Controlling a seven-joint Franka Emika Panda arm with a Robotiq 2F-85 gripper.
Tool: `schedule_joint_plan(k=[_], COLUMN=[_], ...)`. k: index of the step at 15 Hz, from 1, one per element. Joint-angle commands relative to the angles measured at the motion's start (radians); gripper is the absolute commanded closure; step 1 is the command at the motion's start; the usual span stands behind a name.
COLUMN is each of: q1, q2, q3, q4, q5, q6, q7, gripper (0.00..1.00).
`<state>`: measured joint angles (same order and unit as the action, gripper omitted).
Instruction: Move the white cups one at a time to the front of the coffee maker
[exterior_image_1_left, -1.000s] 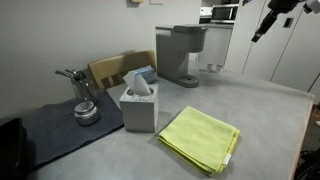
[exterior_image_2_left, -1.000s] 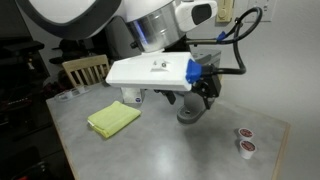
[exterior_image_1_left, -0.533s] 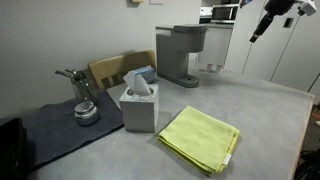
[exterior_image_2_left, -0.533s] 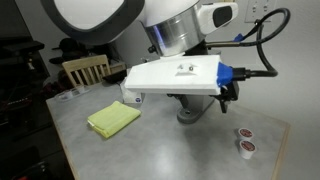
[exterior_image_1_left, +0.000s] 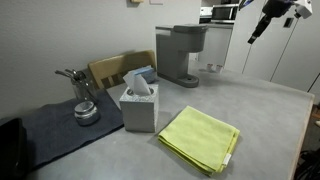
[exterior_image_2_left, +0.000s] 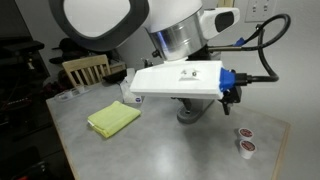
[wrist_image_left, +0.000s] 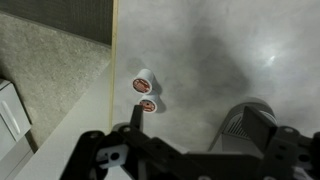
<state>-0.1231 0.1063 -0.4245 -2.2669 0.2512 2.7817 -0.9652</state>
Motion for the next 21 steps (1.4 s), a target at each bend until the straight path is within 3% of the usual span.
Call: schedule_joint_plan(k=[1, 8, 12, 13, 16, 21], q1=[-0.02, -0.067, -0.144, -0.172, -0.202, -0.205], q2=[0.11, 0.255, 0.358, 0.275, 0.326, 0.363], q3=[0.008, 0.03, 0.076, 0.134, 0.147, 0.148], q4=[0.086, 0.286, 0.48, 0.358, 0.443, 0.468], q5=[0.053, 0.082, 0.14, 0.01, 0.028, -0.008], q6=[0.04, 0.034, -0.128, -0.029, -0.086, -0.111], q7=[-0.03, -0.047, -0.056, 0.041, 0.037, 0.06], gripper=[0.0, 0.0, 0.0, 0.0, 0.0, 0.0])
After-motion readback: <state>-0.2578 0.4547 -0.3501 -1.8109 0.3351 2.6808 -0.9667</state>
